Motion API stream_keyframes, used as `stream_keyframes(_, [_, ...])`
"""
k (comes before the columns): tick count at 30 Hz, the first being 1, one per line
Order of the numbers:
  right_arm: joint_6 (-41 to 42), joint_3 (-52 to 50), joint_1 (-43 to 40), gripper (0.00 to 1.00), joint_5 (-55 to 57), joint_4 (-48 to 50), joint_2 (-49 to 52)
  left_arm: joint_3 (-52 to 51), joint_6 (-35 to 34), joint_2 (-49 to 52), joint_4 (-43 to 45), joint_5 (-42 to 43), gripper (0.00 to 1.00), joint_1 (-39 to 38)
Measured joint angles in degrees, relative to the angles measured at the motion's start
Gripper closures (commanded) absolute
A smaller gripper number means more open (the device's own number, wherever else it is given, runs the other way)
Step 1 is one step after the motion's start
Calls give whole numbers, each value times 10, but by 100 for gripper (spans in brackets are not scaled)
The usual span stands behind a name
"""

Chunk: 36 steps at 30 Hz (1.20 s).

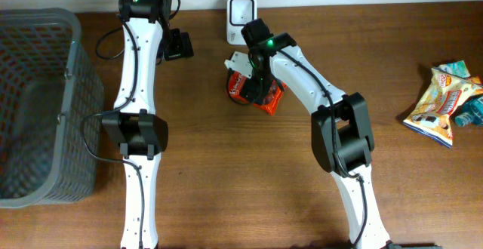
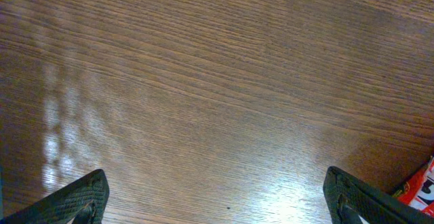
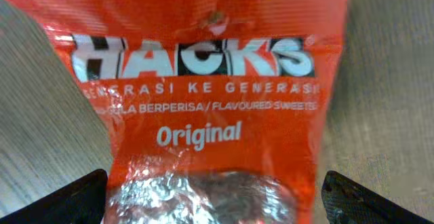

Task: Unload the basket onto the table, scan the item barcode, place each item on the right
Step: 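Grasp the red snack bag with the right gripper, then carry the red bag right and drop it on the item pile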

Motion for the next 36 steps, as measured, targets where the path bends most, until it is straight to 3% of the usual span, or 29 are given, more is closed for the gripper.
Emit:
stream_keyframes(3, [10, -22, 0, 1, 6, 2, 1, 0, 0, 0, 0, 0, 1, 0])
stream_keyframes(4, [15, -23, 0, 5, 7, 3, 1, 0, 0, 0, 0, 0, 1, 0])
stream_keyframes(7, [43, -24, 0, 32, 7, 18, 1, 0, 0, 0, 0, 0, 1, 0])
stream_keyframes(11, [117, -24, 0, 38, 7, 65, 1, 0, 0, 0, 0, 0, 1, 0])
stream_keyframes(13, [150, -24, 0, 49, 8, 76, 2, 0, 0, 0, 0, 0, 1, 0])
stream_keyframes(15, [191, -11, 0, 50, 18, 79, 5, 0, 0, 0, 0, 0, 1, 0])
stream_keyframes(16, [204, 2, 0, 59, 21, 78, 7, 0, 0, 0, 0, 0, 1, 0])
stream_keyframes(23, [275, 128, 0, 65, 36, 91, 9, 0, 0, 0, 0, 0, 1, 0])
stream_keyframes(30, [330, 161, 0, 65, 39, 312, 10, 0, 0, 0, 0, 0, 1, 0])
stream_keyframes(36, [378, 161, 0, 65, 64, 407, 31, 0, 0, 0, 0, 0, 1, 0])
